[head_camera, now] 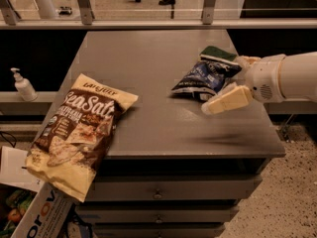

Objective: Move blue chip bag near sponge

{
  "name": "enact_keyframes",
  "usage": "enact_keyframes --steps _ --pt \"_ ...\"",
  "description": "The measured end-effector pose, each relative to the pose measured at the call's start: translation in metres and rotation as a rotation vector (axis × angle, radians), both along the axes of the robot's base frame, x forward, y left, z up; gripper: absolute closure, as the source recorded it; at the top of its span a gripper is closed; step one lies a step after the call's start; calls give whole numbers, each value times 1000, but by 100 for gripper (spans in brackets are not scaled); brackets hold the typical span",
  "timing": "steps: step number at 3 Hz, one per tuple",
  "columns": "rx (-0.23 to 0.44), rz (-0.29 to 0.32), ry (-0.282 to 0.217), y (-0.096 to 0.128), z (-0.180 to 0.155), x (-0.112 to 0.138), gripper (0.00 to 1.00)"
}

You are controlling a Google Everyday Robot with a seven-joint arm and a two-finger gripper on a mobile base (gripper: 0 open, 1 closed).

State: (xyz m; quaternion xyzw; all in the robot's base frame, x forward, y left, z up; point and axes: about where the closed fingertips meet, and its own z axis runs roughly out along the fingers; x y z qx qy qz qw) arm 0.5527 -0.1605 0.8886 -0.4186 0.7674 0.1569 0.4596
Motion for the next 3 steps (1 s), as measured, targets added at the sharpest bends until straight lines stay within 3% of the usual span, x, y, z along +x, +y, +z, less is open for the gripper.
enact_keyframes --steps 2,3 --pt "97 -68 3 -48 -9 -52 0" --pt "97 -68 3 -47 -9 -52 0"
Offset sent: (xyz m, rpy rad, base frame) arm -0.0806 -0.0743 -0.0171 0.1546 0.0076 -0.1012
